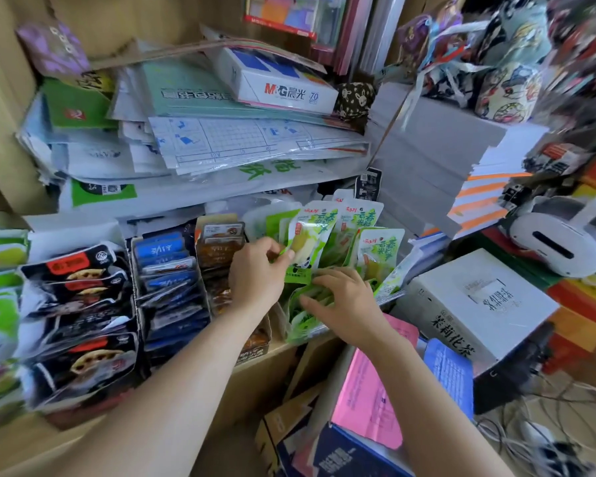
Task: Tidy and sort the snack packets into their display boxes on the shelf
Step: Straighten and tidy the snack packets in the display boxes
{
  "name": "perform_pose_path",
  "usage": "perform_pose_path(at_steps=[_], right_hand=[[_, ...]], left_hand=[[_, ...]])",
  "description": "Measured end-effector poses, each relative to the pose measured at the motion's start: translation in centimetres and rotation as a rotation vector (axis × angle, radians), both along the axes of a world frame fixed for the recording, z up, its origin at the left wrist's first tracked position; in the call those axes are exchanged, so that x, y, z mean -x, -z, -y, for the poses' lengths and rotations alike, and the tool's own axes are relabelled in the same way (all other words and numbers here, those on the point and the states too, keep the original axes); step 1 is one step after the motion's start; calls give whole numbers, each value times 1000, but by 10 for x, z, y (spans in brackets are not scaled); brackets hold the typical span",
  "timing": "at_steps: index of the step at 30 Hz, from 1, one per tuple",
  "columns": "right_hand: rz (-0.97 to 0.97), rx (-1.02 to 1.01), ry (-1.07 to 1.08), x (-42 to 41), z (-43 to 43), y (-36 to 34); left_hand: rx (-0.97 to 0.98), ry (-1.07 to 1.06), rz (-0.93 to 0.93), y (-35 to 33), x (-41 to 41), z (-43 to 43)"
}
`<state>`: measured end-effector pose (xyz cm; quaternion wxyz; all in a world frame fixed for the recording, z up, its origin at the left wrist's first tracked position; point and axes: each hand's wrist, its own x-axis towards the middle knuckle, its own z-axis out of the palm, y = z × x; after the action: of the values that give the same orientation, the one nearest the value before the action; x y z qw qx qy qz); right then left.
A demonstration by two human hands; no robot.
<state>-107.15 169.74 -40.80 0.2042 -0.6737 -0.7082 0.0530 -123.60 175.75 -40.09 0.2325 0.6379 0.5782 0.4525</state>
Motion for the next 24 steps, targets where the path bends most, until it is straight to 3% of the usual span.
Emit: perform_pose_path(at_steps=[9, 19, 24], right_hand=[[69, -11, -12, -7, 14, 2], [54, 13, 9, -6, 16, 1], [88, 38, 20, 2, 10, -2]], left_hand=[[62, 4, -285, -4, 3, 0], [-308, -132, -214, -11, 1, 6], [-167, -50, -191, -3, 6, 5]])
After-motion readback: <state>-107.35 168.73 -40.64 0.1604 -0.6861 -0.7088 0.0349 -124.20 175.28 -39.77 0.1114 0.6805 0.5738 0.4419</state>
